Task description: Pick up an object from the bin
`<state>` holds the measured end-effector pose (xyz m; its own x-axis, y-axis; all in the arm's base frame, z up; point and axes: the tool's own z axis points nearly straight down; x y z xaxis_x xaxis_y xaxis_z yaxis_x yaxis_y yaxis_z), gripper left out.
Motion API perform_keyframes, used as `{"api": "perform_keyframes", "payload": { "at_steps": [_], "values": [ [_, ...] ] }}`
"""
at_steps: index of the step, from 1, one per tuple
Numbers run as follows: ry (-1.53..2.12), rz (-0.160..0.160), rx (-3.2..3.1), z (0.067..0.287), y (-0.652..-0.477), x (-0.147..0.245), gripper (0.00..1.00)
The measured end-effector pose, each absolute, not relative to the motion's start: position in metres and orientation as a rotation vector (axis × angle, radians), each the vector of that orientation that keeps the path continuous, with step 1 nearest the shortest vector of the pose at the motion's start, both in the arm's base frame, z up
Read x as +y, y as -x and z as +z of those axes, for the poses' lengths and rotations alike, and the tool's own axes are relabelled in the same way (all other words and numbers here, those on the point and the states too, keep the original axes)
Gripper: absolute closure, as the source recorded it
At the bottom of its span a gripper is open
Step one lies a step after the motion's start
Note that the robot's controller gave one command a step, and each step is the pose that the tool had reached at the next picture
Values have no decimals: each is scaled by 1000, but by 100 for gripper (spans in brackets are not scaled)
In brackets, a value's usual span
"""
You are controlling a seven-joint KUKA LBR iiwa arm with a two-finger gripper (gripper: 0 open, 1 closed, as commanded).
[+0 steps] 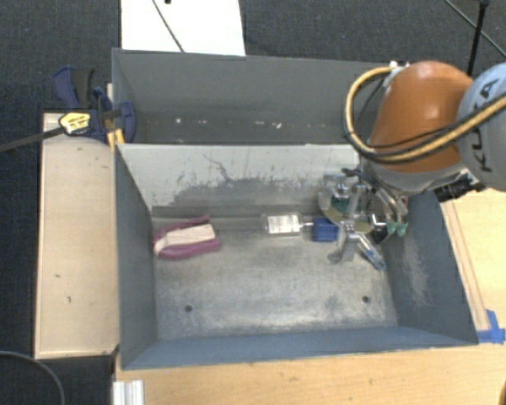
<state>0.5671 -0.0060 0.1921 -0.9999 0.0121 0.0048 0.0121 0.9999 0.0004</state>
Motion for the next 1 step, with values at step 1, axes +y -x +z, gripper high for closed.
{"api": "perform_keyframes", "payload": {
  "at_steps": [1],
  "values": [
    [49,-4,-3154,71,-595,38,0]
  ]
}}
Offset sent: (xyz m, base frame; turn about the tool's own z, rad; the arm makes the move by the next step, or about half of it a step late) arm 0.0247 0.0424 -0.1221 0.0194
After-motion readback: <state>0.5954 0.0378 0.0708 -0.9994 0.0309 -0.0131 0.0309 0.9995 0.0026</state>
